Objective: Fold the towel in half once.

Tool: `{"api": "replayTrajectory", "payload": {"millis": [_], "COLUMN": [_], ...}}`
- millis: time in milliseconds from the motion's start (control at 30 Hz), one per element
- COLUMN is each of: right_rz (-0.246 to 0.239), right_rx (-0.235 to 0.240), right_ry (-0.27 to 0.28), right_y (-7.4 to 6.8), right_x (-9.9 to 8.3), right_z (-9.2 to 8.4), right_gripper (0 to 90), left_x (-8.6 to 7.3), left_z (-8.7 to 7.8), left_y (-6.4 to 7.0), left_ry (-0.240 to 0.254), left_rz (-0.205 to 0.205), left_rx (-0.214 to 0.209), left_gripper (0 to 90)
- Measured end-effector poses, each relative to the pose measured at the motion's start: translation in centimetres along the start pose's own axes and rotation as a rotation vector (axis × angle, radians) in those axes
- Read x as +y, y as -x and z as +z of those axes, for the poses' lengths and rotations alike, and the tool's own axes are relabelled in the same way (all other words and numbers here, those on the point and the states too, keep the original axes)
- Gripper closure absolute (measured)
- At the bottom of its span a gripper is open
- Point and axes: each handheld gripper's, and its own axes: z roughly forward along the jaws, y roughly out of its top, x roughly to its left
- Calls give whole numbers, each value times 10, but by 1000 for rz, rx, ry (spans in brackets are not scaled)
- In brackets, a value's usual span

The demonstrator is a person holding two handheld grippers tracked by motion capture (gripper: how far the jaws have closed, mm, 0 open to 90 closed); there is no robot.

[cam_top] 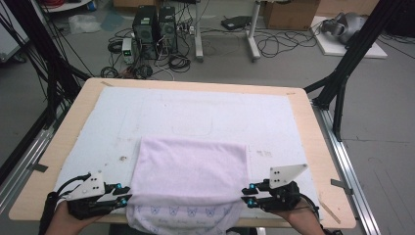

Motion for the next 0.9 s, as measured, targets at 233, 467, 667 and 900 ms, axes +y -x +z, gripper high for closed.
{"api": "replayTrajectory", "payload": {"millis": [233, 467, 667, 900], "right_rz": [51, 113, 173, 235], "right_rx": [-129, -235, -265, -239], "right_ry": [10, -24, -40, -75], "right_y": [45, 103, 139, 164], "right_x": [11, 19, 20, 5], "right_z": [6, 24, 35, 49], "right_gripper": [571, 512, 417, 400], "left_x": [15, 37, 39, 30], "left_z": [24, 62, 94, 115], "left_y": [-37, -89, -128, -146], "left_ry": [22, 10, -7, -62], "left_rz": [-26, -85, -186, -260], "left_rx": [72, 117, 187, 201], "left_gripper": [574, 555, 464, 404]}}
